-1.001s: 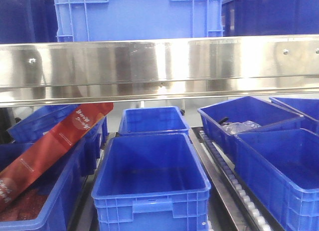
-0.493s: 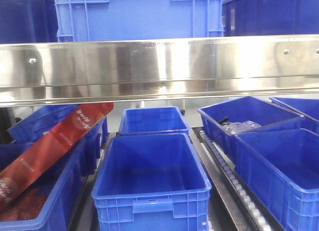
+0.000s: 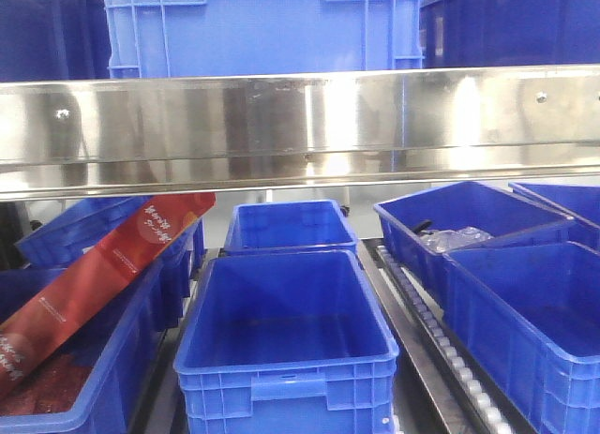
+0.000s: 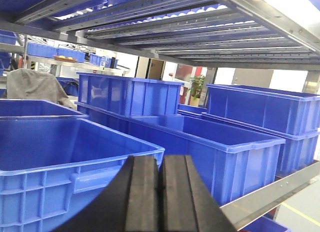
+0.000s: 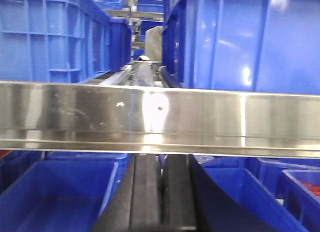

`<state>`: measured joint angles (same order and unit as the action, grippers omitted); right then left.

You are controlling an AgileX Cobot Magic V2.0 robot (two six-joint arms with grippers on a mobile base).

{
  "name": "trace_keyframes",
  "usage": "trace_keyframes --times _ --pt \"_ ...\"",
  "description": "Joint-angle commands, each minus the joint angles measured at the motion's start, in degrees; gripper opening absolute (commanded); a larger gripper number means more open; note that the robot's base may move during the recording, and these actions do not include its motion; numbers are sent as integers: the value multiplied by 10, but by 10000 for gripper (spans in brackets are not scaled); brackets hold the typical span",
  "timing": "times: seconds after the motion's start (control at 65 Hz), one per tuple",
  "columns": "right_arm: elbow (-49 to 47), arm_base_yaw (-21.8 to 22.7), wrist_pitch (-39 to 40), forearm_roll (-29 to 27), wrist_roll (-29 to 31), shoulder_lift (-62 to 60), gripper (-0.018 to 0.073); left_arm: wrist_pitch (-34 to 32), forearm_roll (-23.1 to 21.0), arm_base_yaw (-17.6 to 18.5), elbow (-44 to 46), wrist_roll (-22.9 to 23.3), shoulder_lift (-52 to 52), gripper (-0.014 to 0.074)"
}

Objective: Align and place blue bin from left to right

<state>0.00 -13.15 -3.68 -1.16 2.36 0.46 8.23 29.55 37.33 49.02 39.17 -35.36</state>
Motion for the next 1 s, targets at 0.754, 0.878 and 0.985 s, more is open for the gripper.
trace_keyframes --times 0.754,0.878,0.985 --pt "0 -12 7 -5 -1 -5 -78 -11 3 4 0 -1 1 -111" --pt "0 -12 7 -5 -1 -5 -78 -12 -8 4 -4 -1 2 -111" --pt "0 -12 7 -5 -1 -5 -78 8 -9 -7 -12 -1 11 -111"
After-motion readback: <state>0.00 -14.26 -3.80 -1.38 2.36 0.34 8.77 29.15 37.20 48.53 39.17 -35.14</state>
